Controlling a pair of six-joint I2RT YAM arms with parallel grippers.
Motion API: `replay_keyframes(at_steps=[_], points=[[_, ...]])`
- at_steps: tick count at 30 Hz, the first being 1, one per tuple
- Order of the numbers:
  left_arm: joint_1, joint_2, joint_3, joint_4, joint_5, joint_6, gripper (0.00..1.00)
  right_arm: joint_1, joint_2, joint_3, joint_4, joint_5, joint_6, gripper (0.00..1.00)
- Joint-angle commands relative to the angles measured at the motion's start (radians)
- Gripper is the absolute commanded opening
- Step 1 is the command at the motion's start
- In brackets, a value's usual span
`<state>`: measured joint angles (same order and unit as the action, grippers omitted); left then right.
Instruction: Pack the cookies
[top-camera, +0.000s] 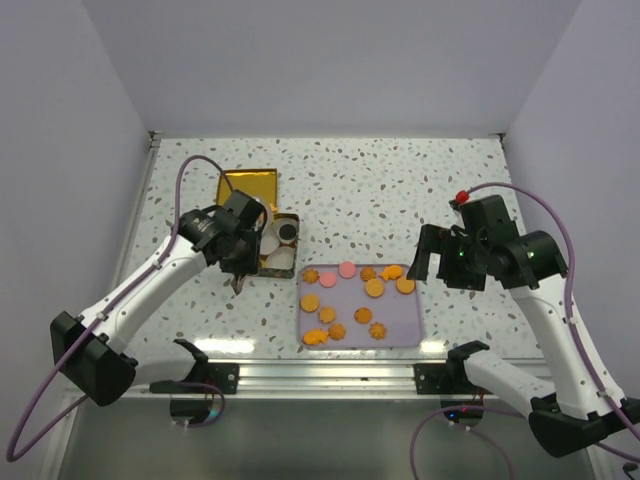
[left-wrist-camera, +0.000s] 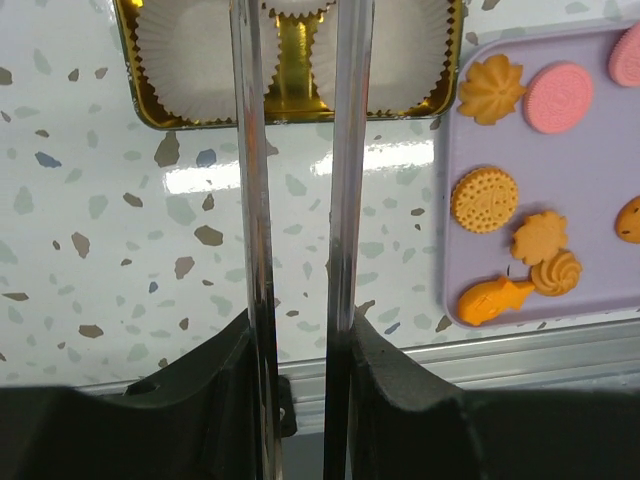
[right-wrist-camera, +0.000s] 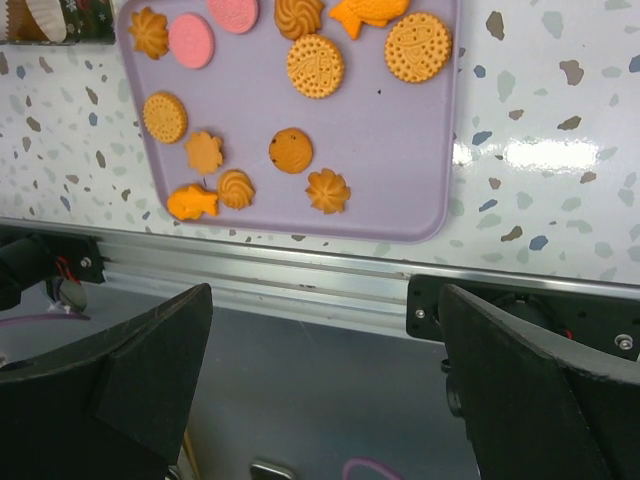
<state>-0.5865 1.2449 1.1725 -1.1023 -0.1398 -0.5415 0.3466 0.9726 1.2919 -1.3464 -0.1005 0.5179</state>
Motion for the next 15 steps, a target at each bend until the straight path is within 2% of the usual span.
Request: replay_keyframes(at_steps=[1,15], points=[[0.020,-0.027,-0.028,0.015,0.011,-0.031,0.27,0.002,0.006,0.035,-0.017,-0.025,-0.025,0.99],[0.027,0.034,-0.137,0.119,0.051,-0.051,0.26,0.002,0.009,0.033,-0.019,-0.011,-0.038,0.99]])
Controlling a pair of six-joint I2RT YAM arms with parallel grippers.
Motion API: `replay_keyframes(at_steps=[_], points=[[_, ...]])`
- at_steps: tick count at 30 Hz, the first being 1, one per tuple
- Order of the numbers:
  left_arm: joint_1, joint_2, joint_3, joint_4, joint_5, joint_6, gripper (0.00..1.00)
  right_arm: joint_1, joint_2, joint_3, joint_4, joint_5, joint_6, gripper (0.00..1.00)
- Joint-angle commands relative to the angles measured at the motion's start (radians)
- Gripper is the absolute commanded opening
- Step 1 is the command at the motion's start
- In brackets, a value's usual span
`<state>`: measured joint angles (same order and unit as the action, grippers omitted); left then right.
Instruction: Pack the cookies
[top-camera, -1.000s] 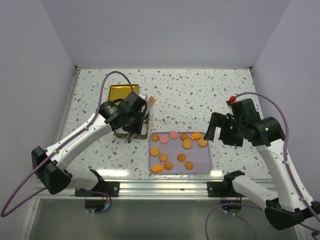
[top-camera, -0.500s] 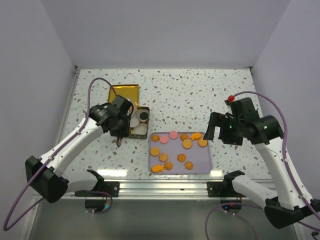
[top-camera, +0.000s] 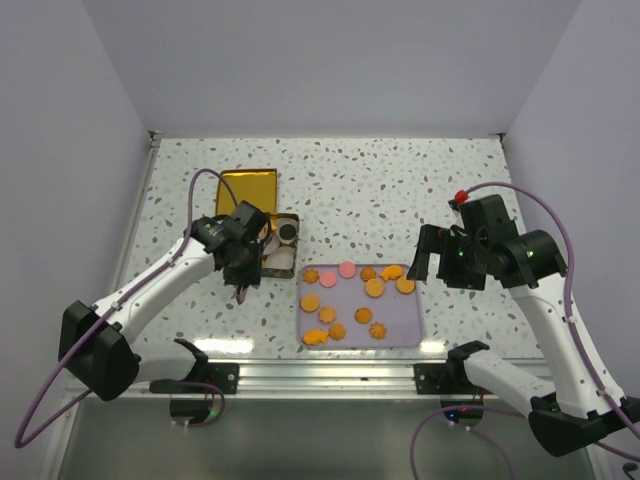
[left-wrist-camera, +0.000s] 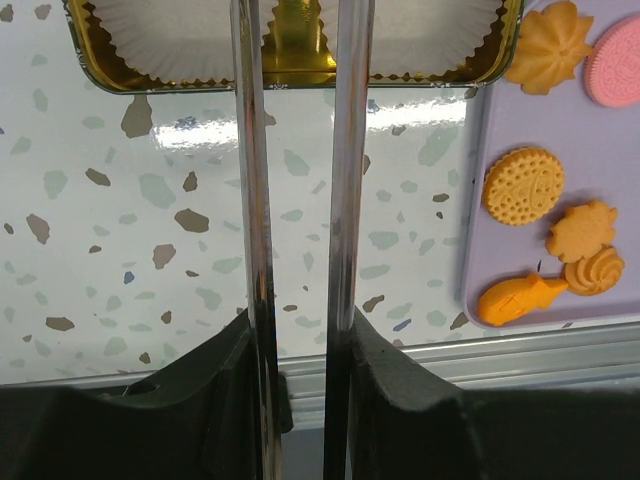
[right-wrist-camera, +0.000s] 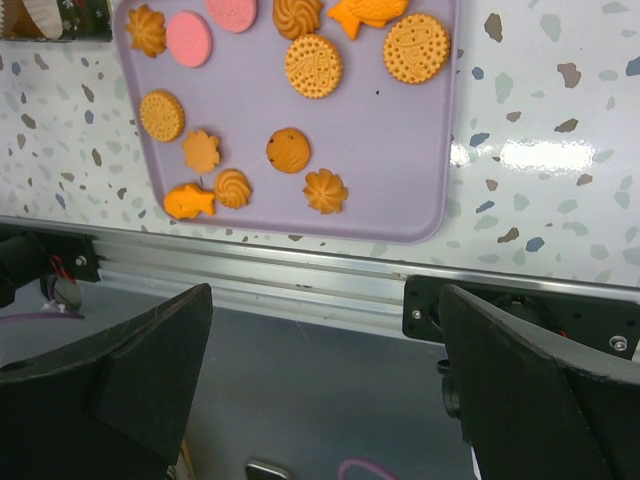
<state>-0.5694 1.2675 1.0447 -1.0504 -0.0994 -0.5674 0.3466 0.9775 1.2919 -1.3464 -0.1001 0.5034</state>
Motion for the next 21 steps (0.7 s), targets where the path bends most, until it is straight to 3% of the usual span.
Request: replay_keyframes(at_steps=[1,5,12,21], points=[[0.008,0.013,-0.011,0.072,0.010,-0.025,0.27,0.002,0.003,0.032,-0.019,-0.010,-0.023,0.99],[0.008,0.030,-0.006,0.069,-0.014,-0.028,0.37,0.002,0.003,0.030,-0.017,-0.004,-0.025,0.99],[0.009,0.041,-0.006,0.072,-0.033,-0.028,0.45,0.002,0.010,0.030,-0.013,-0.003,-0.025,0.99],[0.009,0.029,0.035,0.041,-0.040,-0.026,0.45,0.003,0.015,0.032,-0.011,-0.003,-0.025,0.99]])
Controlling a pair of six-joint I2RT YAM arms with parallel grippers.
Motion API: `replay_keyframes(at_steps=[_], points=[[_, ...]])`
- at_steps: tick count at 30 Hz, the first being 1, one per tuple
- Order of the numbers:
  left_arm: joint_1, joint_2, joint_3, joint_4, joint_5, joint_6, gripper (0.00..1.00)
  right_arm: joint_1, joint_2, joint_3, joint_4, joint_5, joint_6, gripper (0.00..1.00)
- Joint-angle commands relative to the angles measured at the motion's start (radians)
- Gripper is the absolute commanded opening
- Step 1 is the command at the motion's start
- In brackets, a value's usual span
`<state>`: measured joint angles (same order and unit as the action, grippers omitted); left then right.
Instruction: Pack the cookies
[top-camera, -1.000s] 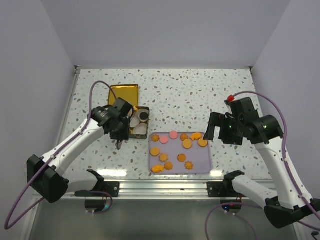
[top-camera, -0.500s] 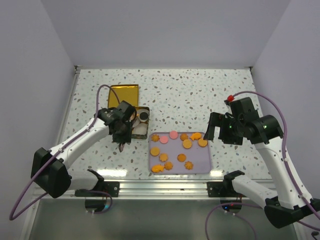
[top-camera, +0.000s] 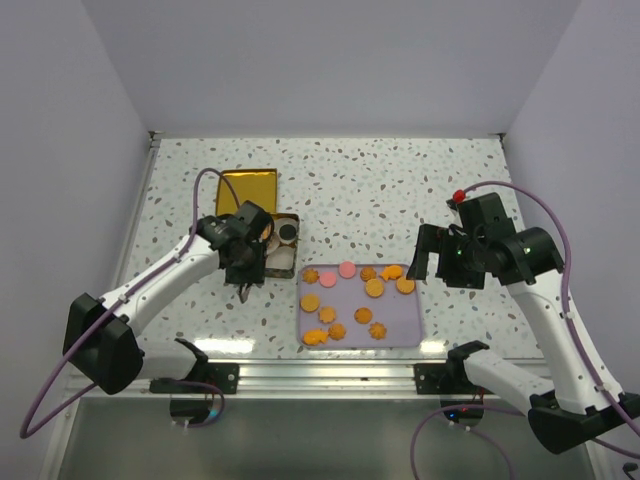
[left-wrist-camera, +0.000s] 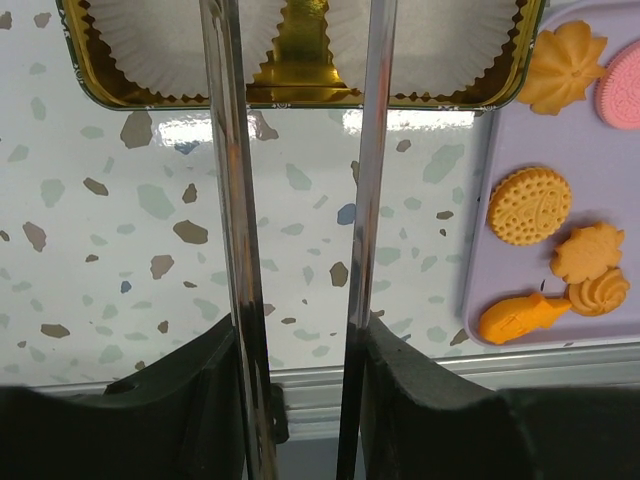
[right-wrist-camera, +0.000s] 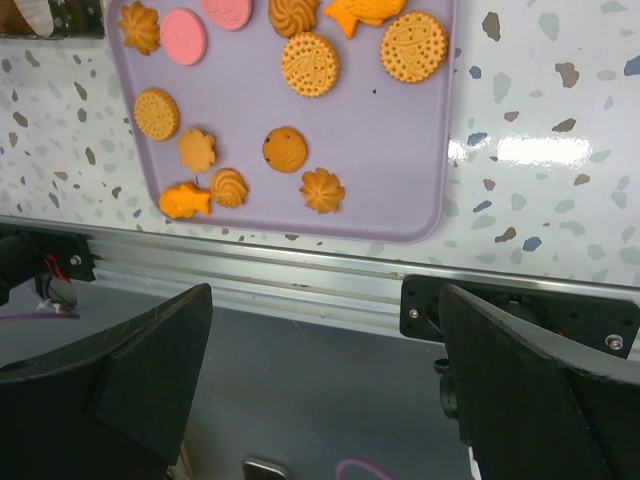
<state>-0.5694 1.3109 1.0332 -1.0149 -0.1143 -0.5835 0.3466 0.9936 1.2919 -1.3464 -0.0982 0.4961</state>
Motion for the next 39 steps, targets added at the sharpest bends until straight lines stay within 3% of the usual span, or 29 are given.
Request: replay_keyframes(at_steps=[1,11,21,32,39], points=[[0.009,-0.019,0.057,0.001,-0.025,-0.010,0.45,0.002,-0.001,0.032,-0.011,-0.005,-0.018,0.99],[-0.032,-0.056,0.180,-0.068,-0.053,0.048,0.43,0.002,-0.007,0.010,-0.002,-0.018,-0.004,0.99],[-0.317,0.045,0.205,-0.011,-0.051,-0.033,0.41,0.002,-0.024,-0.034,0.015,-0.040,0.024,0.99],[-0.472,0.180,0.254,0.039,-0.045,-0.045,0.42,0.002,-0.064,-0.034,-0.034,-0.002,0.032,0.99],[-0.506,0.231,0.254,0.070,-0.025,-0.047,0.42,0.002,-0.088,-0.036,-0.059,0.012,0.044,0.99]])
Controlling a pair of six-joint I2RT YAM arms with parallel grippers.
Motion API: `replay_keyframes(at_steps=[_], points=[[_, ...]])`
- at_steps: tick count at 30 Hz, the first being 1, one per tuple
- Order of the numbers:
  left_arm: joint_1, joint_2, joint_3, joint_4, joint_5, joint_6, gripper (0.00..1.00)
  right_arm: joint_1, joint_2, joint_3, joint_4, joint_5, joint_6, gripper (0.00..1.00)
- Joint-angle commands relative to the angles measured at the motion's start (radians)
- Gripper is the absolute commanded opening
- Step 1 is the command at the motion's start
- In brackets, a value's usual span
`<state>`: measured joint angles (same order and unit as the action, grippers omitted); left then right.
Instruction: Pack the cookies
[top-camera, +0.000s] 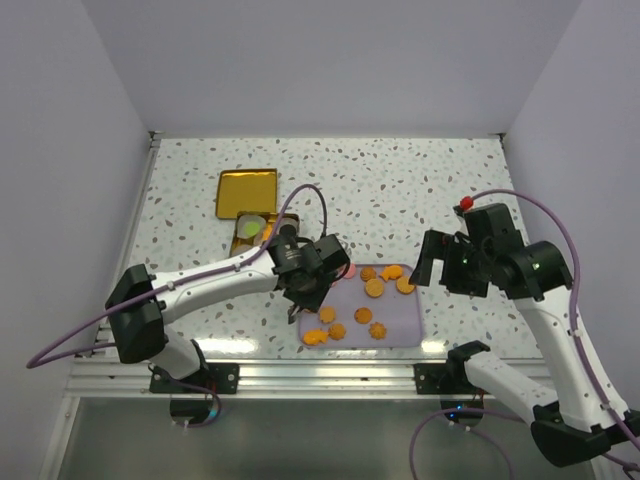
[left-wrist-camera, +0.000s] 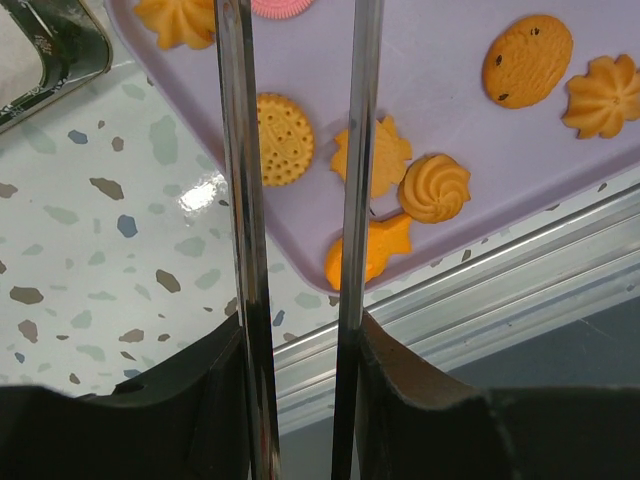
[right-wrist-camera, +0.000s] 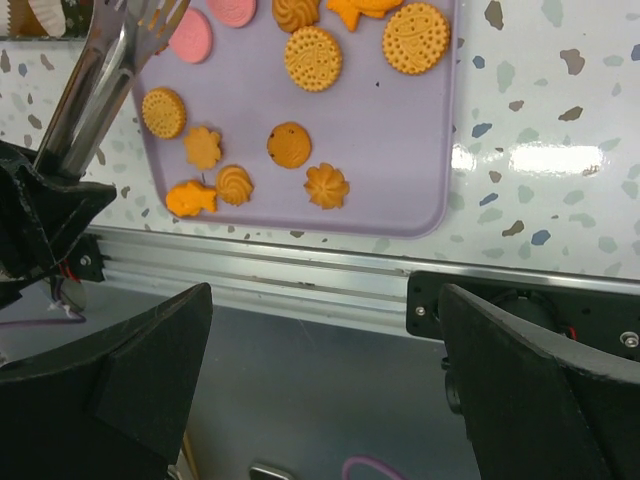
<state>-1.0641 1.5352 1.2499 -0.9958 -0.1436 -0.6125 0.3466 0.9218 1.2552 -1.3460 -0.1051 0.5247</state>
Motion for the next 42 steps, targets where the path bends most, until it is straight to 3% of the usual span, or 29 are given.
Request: replay_keyframes(at_steps=[1,15,20,42], points=[[-0.014,0.009,0.037,0.052,0.004,-0.018,0.42,0.000,-0.018,0.001,-0.062,0.021,0.015,0.99],[-0.050,0.059,0.033,0.029,-0.027,-0.013,0.42,0.002,-0.052,-0.007,-0.081,0.024,0.031,0.99],[-0.059,0.068,0.033,0.013,-0.048,-0.023,0.50,0.002,-0.057,-0.017,-0.074,0.019,0.035,0.99],[-0.085,0.141,0.048,0.003,-0.059,-0.032,0.49,0.002,-0.057,-0.020,-0.076,0.036,0.020,0.99]])
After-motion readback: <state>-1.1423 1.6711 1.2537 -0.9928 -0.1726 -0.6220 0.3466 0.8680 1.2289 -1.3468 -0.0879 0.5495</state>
